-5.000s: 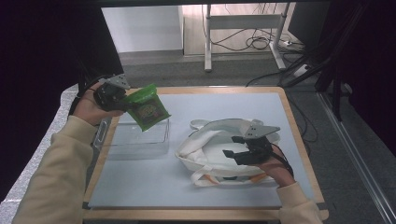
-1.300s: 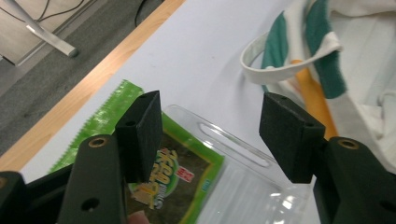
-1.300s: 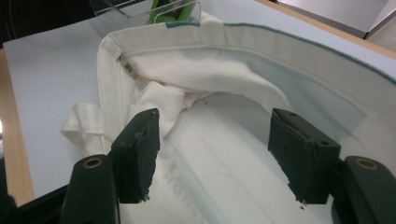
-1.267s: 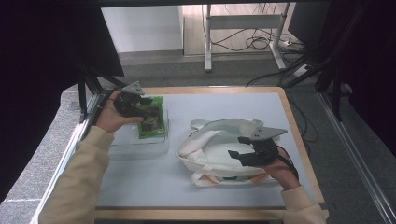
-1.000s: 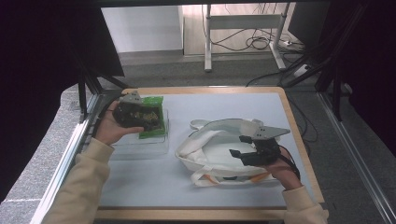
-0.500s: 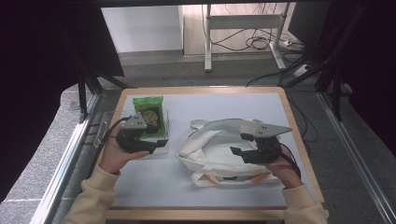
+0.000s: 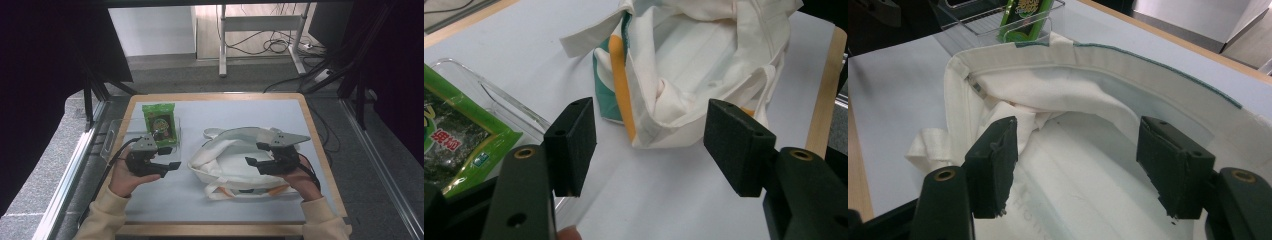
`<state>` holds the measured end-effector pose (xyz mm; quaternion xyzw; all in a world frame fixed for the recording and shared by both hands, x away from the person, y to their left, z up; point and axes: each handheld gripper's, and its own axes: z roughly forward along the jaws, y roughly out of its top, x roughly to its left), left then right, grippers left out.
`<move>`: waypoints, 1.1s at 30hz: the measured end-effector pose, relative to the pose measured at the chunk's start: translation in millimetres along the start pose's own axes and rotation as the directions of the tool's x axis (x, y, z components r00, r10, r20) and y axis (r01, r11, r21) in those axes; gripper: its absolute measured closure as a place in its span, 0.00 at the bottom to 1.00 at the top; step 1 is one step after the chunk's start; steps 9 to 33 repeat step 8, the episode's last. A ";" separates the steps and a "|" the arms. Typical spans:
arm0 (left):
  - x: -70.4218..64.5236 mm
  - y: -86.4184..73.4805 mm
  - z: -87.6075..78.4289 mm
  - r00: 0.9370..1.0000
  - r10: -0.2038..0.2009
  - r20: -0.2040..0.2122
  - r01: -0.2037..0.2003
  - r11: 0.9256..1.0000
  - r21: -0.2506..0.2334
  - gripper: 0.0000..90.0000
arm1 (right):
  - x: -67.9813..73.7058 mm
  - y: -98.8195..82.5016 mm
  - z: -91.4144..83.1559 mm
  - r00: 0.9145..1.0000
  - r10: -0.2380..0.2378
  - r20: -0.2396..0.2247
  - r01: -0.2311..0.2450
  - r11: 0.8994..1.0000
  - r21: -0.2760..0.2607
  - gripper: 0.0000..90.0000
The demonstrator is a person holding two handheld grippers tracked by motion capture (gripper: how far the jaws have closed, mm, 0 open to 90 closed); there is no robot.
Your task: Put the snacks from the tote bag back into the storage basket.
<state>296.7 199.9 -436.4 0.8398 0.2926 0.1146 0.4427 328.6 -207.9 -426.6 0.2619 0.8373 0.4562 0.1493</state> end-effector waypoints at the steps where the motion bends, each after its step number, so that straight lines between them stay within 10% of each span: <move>1: 0.4 0.0 -0.3 1.000 -0.003 0.002 0.003 1.000 -0.002 0.42 | 0.0 0.0 -0.3 1.000 0.000 0.000 0.000 1.000 0.000 0.37; 33: 4.6 3.0 0.6 1.000 -0.023 0.004 0.023 1.000 -0.021 0.41 | -0.2 -3.8 -3.1 1.000 0.010 -0.003 -0.010 1.000 -0.012 0.36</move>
